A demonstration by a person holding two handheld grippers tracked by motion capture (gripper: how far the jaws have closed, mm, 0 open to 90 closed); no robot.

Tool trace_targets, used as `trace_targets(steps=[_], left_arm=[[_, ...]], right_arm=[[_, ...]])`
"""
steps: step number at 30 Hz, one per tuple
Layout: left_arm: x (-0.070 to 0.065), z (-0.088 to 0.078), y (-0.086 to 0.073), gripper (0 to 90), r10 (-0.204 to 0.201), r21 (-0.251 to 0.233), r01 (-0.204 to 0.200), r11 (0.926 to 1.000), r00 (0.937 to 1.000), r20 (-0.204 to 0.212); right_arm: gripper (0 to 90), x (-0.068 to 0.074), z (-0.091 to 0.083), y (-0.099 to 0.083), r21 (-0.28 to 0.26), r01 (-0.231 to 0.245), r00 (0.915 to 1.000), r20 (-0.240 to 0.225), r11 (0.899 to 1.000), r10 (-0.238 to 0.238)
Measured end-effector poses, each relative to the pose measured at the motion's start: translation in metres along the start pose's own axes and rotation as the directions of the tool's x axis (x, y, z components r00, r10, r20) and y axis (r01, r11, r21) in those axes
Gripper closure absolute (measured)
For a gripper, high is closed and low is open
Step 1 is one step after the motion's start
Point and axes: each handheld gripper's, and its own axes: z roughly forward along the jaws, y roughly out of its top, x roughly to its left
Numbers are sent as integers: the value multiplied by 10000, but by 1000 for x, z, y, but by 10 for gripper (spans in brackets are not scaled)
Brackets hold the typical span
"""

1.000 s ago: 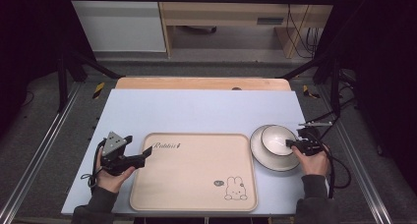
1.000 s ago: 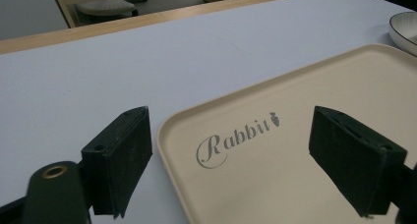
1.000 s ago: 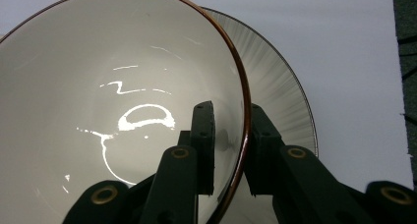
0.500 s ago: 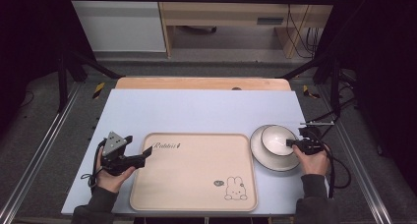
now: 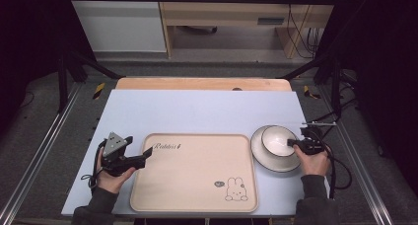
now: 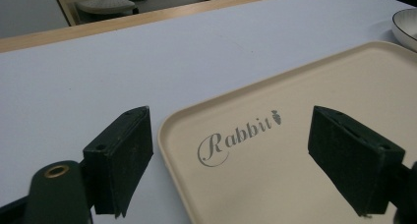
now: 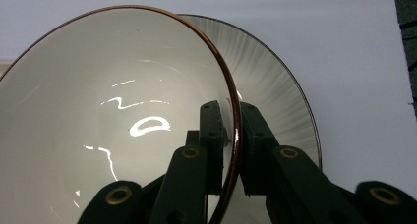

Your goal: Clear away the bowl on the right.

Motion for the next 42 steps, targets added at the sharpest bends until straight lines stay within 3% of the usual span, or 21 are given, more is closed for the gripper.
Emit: trace_targets(steps=[5,20,34,42], left_arm=[[0,0,0,166,21,15,-21,10000,10000,14],[-2,1,-1,166,96,78,-96,9999,9999,37],[-1,1,-1,167,80,85,-80,9999,10000,22],[-2,1,-1,168,83,83,-83,9999,10000,32]], right_arm=[[831,2,-2,1,-82,-143,9999,-12,9999,142],[830,5,-5,0,-327,65,10000,-35,9994,-66],[827,11,-11,1,-493,377,9989,283,9981,-364],[828,12,-12,2,-505,278,9995,168,9983,-270]])
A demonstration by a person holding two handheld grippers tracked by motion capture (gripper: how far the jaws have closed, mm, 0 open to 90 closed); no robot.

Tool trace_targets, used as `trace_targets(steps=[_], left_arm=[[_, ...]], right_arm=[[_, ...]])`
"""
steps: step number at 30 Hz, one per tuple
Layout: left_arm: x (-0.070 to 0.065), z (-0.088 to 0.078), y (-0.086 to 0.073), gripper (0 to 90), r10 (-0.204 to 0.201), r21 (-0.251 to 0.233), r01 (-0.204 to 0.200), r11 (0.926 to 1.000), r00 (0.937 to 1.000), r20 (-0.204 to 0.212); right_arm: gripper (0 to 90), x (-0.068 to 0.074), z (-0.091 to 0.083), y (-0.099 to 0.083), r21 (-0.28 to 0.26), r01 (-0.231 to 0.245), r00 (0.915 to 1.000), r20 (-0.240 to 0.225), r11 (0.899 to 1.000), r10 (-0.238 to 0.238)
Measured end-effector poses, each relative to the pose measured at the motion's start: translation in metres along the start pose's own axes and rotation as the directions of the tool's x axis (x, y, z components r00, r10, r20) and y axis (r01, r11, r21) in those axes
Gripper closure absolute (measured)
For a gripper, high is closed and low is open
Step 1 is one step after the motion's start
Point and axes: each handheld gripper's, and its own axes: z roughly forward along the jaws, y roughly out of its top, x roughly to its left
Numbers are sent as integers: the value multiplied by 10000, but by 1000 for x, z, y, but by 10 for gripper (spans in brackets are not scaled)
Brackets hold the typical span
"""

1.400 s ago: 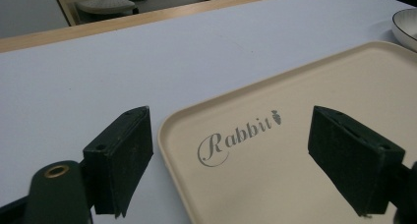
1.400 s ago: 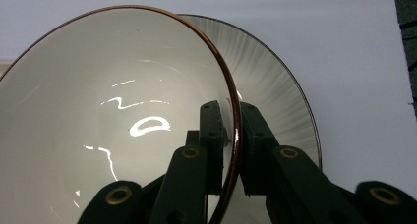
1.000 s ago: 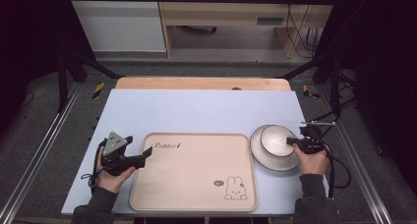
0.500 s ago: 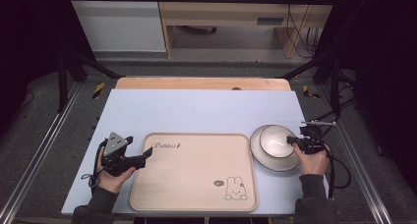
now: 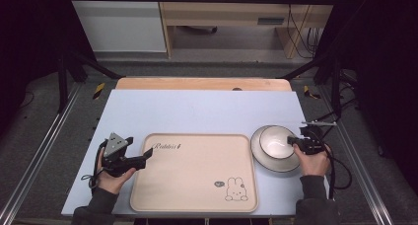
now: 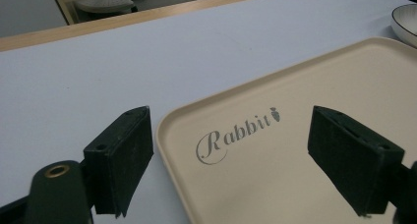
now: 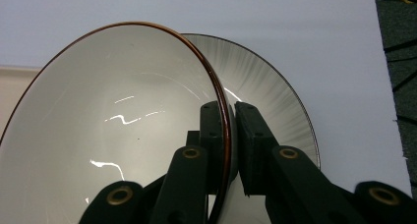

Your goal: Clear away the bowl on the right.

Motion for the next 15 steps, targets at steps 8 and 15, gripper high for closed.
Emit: trace_targets(steps=[8,15], left_arm=[[-1,0,0,168,36,5,-36,10000,10000,19],[-1,0,0,168,30,8,-30,10000,10000,27]], right_arm=[[828,-2,-7,1,-265,-25,9998,-183,9996,20],[827,0,-11,2,-378,-18,9997,-252,9993,9]])
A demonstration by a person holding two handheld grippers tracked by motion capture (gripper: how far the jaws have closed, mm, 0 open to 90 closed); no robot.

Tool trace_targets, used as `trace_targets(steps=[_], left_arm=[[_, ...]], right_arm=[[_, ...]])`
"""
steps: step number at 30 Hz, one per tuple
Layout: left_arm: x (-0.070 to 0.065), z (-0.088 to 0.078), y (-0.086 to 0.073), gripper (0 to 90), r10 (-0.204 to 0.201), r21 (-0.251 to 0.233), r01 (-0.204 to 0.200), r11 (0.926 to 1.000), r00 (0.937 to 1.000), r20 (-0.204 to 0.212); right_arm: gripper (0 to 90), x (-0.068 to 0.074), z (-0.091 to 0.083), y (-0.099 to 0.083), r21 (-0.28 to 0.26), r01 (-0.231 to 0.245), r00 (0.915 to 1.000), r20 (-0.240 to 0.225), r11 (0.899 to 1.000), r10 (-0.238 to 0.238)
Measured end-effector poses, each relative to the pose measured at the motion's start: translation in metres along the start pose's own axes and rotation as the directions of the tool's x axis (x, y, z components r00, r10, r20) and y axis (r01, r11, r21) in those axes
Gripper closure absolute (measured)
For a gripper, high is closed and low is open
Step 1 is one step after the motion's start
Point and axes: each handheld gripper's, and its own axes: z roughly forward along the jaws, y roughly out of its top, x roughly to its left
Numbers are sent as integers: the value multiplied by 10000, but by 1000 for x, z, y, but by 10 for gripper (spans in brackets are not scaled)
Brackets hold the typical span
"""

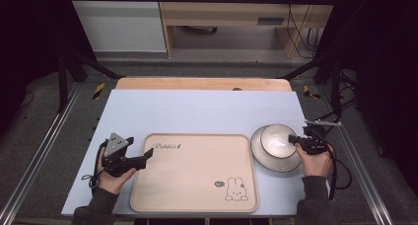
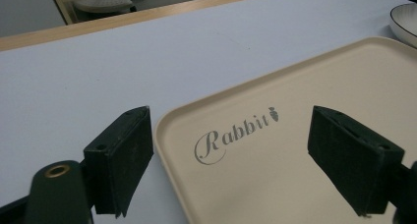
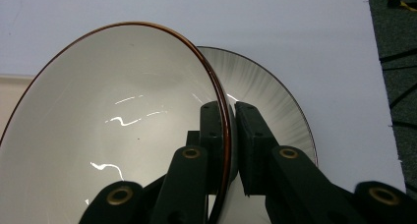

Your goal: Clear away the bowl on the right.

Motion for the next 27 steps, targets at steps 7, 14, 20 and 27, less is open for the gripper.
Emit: trace_targets(steps=[7,14,20,27], left_arm=[[0,0,0,169,-11,5,11,10000,10000,17],[-1,1,0,169,13,22,-13,10000,10000,45],[-1,1,0,171,10,9,-10,10000,10000,66],[-1,1,0,173,6,-7,-6,10000,9999,104]], right_arm=[[827,5,-8,2,-202,99,9998,-160,9997,-102],[827,10,-14,4,-330,189,9994,-297,9993,-199],[827,16,-20,5,-610,397,9980,-460,9973,-426],[827,22,-27,7,-767,597,9960,-625,9953,-646]])
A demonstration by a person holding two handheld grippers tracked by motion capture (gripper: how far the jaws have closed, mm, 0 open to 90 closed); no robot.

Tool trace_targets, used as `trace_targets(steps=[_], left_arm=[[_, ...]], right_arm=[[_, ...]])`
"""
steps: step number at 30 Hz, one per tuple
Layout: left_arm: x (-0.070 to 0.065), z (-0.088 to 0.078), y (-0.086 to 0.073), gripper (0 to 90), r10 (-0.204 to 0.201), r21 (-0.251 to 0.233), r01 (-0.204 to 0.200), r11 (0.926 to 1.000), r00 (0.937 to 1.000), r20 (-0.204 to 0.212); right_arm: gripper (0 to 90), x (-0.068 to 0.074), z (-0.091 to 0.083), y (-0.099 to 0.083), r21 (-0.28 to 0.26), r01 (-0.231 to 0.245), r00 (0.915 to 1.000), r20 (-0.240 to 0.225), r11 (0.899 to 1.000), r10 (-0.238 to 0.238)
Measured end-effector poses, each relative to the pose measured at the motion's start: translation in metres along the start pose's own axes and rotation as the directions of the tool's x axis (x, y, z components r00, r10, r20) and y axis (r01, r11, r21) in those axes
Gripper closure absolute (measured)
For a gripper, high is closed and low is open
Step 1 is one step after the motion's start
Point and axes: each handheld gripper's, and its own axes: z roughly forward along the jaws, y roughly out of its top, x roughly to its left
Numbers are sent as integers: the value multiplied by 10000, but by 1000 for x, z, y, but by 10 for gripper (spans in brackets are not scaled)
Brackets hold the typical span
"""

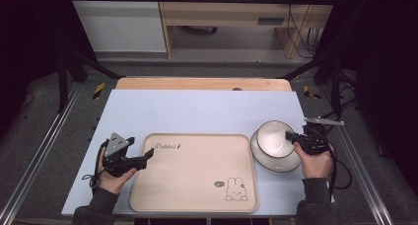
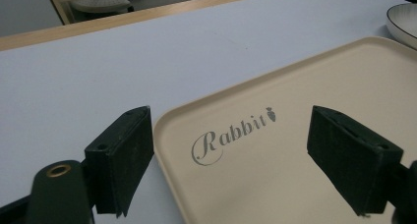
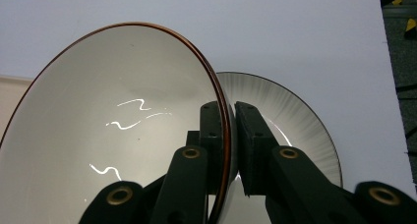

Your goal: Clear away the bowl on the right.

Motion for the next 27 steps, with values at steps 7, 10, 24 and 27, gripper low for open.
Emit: trace_targets(steps=[7,10,24,27], left_arm=[[-1,-1,-1,172,72,-20,-72,10000,10000,18],[-1,-2,-1,172,68,-28,-68,10000,10000,39],[-2,-2,-1,166,175,-48,-174,9998,9998,105],[-2,-2,-1,164,179,-43,-178,9998,9998,109]], right_arm=[[827,9,-4,3,-113,168,9997,-153,9998,-170],[827,13,-5,4,-137,259,9994,-227,9996,-262],[827,33,-6,6,-112,665,9955,-662,9977,-671],[828,35,-5,6,-96,675,9951,-723,9977,-680]])
